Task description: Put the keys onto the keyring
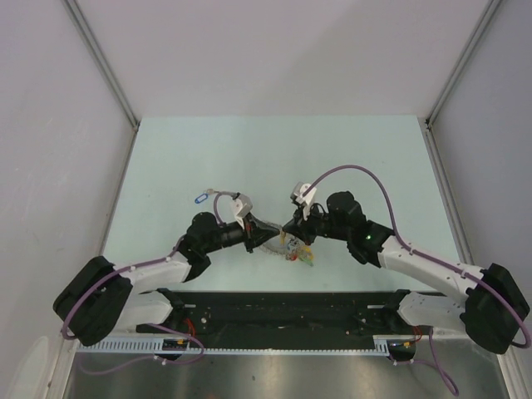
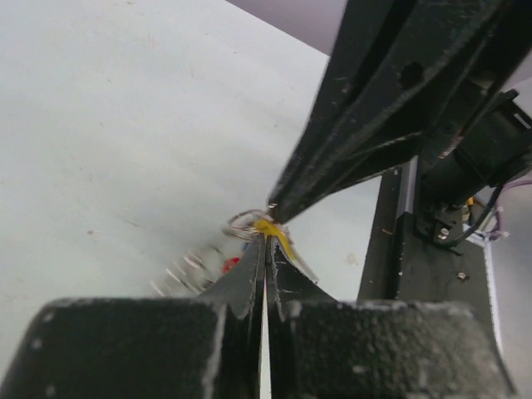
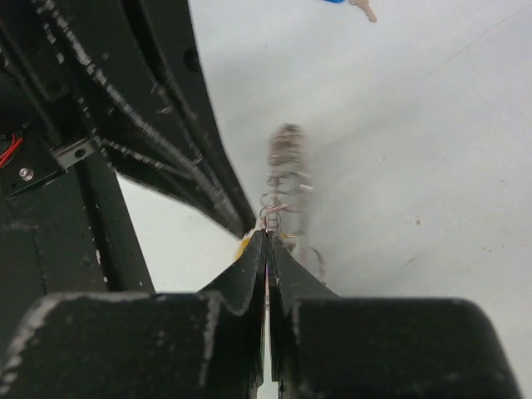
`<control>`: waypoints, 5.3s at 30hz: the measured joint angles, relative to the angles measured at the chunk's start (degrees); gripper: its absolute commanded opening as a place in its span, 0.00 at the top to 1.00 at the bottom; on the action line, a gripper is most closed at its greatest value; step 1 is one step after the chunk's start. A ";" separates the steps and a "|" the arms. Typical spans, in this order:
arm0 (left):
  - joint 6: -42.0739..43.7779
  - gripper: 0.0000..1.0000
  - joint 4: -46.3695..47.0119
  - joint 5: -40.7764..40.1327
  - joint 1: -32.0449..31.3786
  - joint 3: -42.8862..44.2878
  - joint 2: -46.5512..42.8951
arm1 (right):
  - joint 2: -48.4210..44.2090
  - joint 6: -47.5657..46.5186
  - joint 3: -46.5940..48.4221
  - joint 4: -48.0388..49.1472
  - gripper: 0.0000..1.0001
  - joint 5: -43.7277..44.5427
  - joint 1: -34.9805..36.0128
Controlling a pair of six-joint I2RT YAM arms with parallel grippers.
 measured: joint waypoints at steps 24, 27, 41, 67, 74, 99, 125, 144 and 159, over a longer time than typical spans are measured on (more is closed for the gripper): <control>-1.66 0.06 -41.94 -28.39 -0.48 11.45 -34.62 | -1.11 5.92 0.11 -12.28 1.00 15.74 -3.02; 1.60 0.05 -51.69 -32.50 -0.48 19.04 -36.63 | -2.60 11.37 0.35 -18.53 1.00 19.63 -4.31; 11.37 0.02 -64.48 -40.92 -0.48 19.45 -42.60 | 1.03 29.88 1.44 -40.46 1.00 25.44 -13.16; 14.62 0.00 -66.12 -35.63 10.80 17.29 -41.05 | 27.41 21.31 8.98 -17.07 0.47 20.57 -32.76; 14.62 0.00 -66.14 -35.23 11.15 17.29 -41.11 | 21.59 20.06 8.96 -19.39 0.38 21.18 -31.04; 14.58 0.00 -66.12 -36.85 11.54 16.00 -44.76 | 24.30 32.13 8.98 -17.18 0.41 25.42 5.49; 14.58 0.00 -66.12 -36.87 11.82 15.87 -44.59 | 31.28 18.29 18.14 -22.58 0.63 29.68 -2.49; 14.58 0.00 -66.12 -36.96 12.15 15.78 -45.13 | 32.72 30.08 18.18 -14.32 0.69 32.65 10.05; 14.58 0.00 -66.12 -36.89 12.17 15.78 -45.44 | 34.07 36.26 17.35 -19.89 0.70 39.04 11.19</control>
